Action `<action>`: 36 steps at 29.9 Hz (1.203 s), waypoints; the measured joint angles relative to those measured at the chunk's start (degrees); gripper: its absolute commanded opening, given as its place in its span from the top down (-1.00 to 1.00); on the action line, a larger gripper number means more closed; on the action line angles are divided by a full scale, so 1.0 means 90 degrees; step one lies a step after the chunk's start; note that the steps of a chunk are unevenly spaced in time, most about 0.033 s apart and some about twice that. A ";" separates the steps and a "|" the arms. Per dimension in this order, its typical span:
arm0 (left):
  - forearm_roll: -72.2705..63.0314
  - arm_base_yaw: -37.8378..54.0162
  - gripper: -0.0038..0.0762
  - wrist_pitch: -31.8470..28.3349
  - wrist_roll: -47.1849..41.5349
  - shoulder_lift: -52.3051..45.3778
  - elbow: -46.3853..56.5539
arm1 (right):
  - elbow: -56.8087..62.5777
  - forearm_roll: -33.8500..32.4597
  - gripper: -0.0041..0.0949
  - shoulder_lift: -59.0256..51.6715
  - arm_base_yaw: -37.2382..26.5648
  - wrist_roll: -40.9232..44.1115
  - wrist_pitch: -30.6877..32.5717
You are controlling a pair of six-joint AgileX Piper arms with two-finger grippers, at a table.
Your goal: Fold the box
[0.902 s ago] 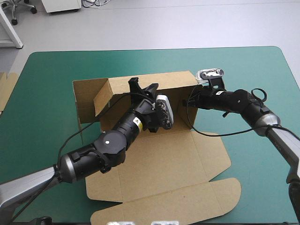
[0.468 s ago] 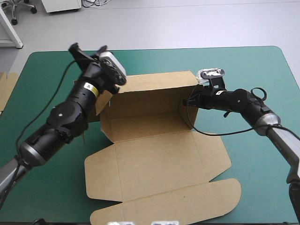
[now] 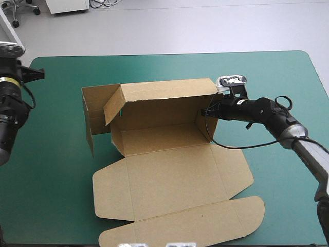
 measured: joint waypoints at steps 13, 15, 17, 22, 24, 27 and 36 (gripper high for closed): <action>-0.2897 0.0984 0.46 0.0941 0.1113 0.0119 0.0784 | -0.0635 -0.1389 0.94 0.0006 0.0000 0.1422 0.1072; -0.3161 0.0984 0.46 0.1062 0.1247 0.0149 0.0895 | -0.0886 -0.1869 0.94 0.0012 0.0000 0.1815 0.1496; -0.3450 0.0984 0.46 0.1159 0.1464 0.0163 0.0951 | -0.1146 -0.2405 0.94 0.0036 0.0000 0.2133 0.1924; -0.4361 0.0984 0.46 0.1398 0.2297 0.0195 0.0963 | -0.2117 -0.3144 0.94 0.0180 -0.0006 0.2607 0.3245; -0.4731 0.0984 0.46 0.1592 0.2757 0.0232 0.0969 | -0.2566 -0.3228 0.94 0.0303 -0.0006 0.2684 0.3767; -0.5105 0.0984 0.46 0.1854 0.3283 0.0299 0.0975 | -0.3228 -0.3284 0.94 0.0574 -0.0006 0.2746 0.4496; -0.5543 0.0984 0.46 0.2158 0.3808 0.0343 0.0975 | -0.4183 -0.3263 0.94 0.1761 -0.0006 0.2773 0.5073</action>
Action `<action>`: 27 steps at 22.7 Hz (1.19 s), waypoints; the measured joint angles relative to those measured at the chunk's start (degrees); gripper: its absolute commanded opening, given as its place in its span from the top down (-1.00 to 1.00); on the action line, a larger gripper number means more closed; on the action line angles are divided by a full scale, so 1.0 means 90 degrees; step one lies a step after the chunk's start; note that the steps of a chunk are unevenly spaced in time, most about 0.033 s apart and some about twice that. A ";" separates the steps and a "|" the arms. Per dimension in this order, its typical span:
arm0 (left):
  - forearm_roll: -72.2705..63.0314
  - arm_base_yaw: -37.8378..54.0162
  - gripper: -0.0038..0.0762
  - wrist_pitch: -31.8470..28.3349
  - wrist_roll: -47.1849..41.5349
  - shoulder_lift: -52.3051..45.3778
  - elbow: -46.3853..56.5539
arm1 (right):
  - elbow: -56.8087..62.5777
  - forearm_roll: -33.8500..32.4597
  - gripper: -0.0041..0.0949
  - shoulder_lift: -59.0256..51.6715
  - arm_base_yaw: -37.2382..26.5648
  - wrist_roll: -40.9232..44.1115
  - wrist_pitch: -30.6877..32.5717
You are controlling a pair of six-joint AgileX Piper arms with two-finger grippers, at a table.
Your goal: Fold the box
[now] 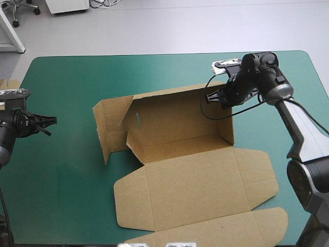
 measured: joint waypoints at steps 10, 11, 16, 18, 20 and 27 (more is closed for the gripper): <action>-0.0334 0.0000 0.46 0.0026 0.0204 0.0000 0.0000 | -0.0193 0.0008 0.02 0.0592 -0.0005 0.0041 -0.0764; -0.0348 0.0000 0.46 0.0026 0.0249 0.0000 0.0000 | -0.0159 0.0016 -0.27 0.0658 -0.0005 0.0011 -0.0791; -0.0429 0.0000 0.46 0.0028 0.0369 0.0000 0.0000 | -0.0100 0.0014 -0.44 0.0730 0.0001 -0.0020 -0.1087; -0.0445 0.0000 0.46 0.0033 0.0384 0.0000 0.0000 | -0.0100 0.0014 -0.44 0.0730 0.0001 -0.0018 -0.1095; -0.0445 0.0000 0.46 0.0033 0.0388 0.0000 0.0000 | -0.0100 0.0014 -0.44 0.0705 0.0001 -0.0018 -0.1095; -0.0452 0.0000 0.46 0.0039 0.0388 0.0000 0.0000 | -0.0093 0.0014 -0.43 0.0134 0.0001 0.0010 -0.1089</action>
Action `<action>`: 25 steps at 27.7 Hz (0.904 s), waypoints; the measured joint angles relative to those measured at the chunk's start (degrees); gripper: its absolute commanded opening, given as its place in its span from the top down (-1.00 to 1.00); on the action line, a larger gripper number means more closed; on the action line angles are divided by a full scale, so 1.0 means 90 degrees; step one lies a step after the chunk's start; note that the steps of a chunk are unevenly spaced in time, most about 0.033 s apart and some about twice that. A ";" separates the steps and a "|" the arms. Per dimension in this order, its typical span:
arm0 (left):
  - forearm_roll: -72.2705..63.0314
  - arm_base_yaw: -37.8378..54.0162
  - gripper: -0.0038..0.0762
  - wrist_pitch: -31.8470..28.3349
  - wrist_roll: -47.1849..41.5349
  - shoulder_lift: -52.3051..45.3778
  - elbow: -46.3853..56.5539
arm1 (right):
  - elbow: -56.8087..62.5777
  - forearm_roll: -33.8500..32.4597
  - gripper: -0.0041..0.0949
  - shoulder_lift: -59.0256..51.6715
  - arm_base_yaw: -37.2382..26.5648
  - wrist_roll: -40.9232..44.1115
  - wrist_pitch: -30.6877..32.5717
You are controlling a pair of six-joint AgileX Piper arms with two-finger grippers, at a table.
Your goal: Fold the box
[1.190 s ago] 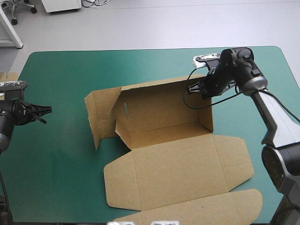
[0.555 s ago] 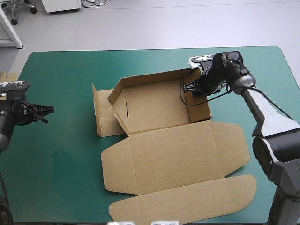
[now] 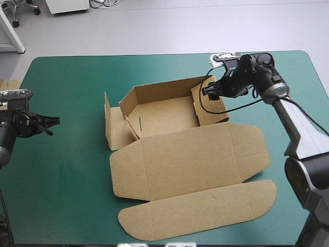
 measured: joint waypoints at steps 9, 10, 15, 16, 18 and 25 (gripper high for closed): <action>0.0000 0.0000 0.46 0.0006 0.0117 0.0000 0.0000 | 0.0937 -0.0115 -0.35 -0.1109 0.0000 0.0045 -0.0223; 0.0000 0.0000 0.46 0.0006 0.0123 0.0000 0.0000 | 0.1274 -0.0097 -0.35 -0.1230 0.0000 0.0048 -0.0373; 0.0000 0.0000 0.46 0.0006 0.0123 0.0000 0.0000 | 0.2853 -0.0009 -0.34 -0.1865 0.0117 0.0053 -0.1590; 0.0000 0.0000 0.46 0.0006 0.0123 0.0000 0.0000 | 0.3025 -0.0001 -0.34 -0.1988 0.0163 0.0053 -0.1837; -0.0006 0.0000 0.46 0.0006 0.0123 0.0000 0.0000 | 0.3149 -0.0010 -0.34 -0.2125 0.0213 0.0053 -0.2168; -0.0019 0.0000 0.46 0.0006 0.0137 0.0000 0.0000 | 0.3154 -0.0203 -0.34 -0.1654 0.0227 0.0053 -0.2573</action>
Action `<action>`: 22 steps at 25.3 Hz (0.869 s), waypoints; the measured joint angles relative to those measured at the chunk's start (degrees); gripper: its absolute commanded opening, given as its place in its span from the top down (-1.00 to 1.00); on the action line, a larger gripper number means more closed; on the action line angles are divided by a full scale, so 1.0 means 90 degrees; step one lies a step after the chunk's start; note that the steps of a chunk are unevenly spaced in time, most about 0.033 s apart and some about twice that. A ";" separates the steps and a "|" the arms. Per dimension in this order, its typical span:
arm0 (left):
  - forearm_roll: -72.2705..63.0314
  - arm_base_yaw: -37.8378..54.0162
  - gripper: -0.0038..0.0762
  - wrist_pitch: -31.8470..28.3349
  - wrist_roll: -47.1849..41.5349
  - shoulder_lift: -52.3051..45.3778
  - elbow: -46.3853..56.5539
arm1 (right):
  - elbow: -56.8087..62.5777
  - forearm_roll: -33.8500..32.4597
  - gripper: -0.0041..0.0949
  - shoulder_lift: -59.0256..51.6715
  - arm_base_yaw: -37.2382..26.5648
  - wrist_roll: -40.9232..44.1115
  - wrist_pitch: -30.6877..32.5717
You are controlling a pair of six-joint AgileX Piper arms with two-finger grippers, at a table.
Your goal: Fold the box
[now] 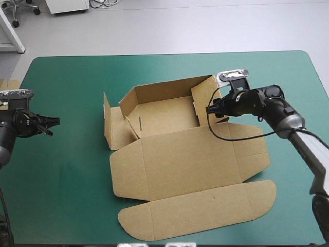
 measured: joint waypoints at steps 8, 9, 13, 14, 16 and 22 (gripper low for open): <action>0.0000 0.0000 0.46 0.0000 0.0004 0.0006 0.0000 | -0.1147 -0.0008 0.09 0.1414 0.0000 0.0000 0.0574; 0.0000 0.0000 0.46 0.0000 0.0004 0.0006 0.0000 | -0.1260 -0.0008 0.22 0.1532 0.0000 0.0000 0.0638; 0.0000 0.0000 0.46 -0.0005 0.0004 0.0006 0.0000 | -0.1762 -0.0008 0.49 0.1976 0.0000 0.0000 0.0965; 0.0000 0.0000 0.46 -0.0012 0.0004 0.0006 0.0000 | -0.1809 -0.0014 0.62 0.2024 0.0000 0.0000 0.1003; -0.0002 0.0000 0.46 -0.0019 0.0004 0.0006 0.0000 | -0.1848 -0.0056 0.83 0.2091 0.0000 0.0000 0.1012; -0.0074 0.0000 0.46 -0.0024 0.0125 0.0006 0.0000 | -0.1859 -0.0105 0.94 0.2103 0.0000 0.0044 0.0906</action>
